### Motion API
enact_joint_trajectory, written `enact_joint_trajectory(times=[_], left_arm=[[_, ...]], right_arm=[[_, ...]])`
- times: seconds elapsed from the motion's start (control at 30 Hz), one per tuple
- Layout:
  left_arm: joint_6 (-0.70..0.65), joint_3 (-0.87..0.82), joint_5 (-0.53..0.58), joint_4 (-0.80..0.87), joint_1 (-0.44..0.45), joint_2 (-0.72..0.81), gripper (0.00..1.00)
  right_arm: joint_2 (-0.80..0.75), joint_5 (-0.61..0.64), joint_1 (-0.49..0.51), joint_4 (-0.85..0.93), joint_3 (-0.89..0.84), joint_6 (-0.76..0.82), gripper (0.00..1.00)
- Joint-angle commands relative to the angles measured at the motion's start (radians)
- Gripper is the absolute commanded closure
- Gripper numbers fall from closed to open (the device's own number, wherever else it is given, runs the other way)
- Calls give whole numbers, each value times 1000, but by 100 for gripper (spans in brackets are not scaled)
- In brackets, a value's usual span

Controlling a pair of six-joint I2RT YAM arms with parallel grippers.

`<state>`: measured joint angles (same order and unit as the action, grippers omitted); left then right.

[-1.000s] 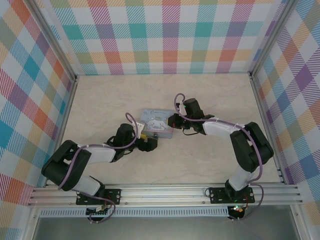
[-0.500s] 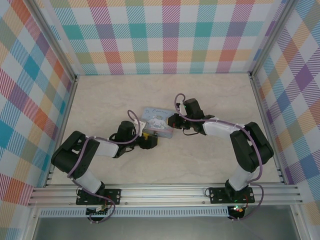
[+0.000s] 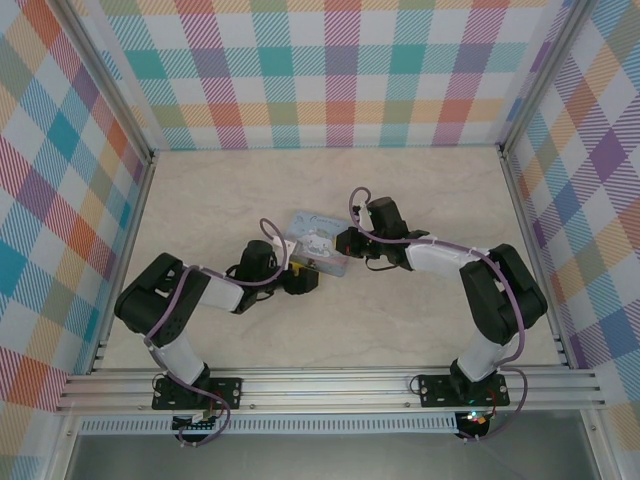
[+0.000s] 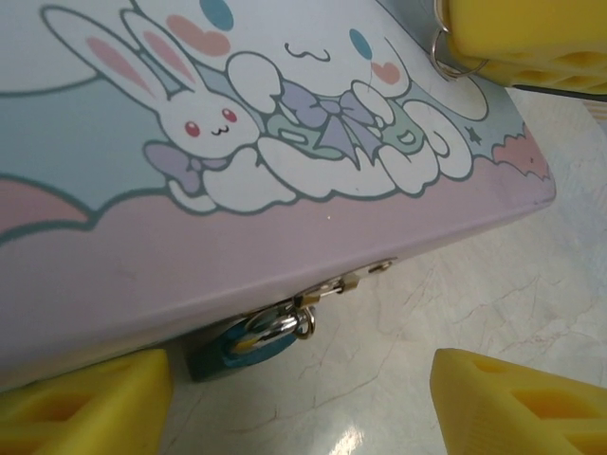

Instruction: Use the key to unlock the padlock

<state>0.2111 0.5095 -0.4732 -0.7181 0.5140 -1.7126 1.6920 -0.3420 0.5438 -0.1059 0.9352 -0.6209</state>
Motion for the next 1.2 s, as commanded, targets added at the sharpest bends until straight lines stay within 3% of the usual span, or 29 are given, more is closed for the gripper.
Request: enact_joint_trajectory(times=[0.0, 0.27, 0.53, 0.83, 1.17], left_arm=[[13, 25, -7, -20, 46, -38, 32], [101, 38, 103, -39, 91, -69, 48], [163, 73, 175, -18, 116, -91, 54], [196, 96, 197, 13, 119, -87, 66], [220, 113, 199, 29, 121, -89, 73]], right_arm=[[24, 18, 5, 59, -33, 4, 100], [17, 17, 7, 47, -42, -6, 100], [15, 17, 11, 43, -45, -6, 100], [13, 19, 13, 43, -42, -7, 100], [7, 21, 16, 29, -47, -5, 100]])
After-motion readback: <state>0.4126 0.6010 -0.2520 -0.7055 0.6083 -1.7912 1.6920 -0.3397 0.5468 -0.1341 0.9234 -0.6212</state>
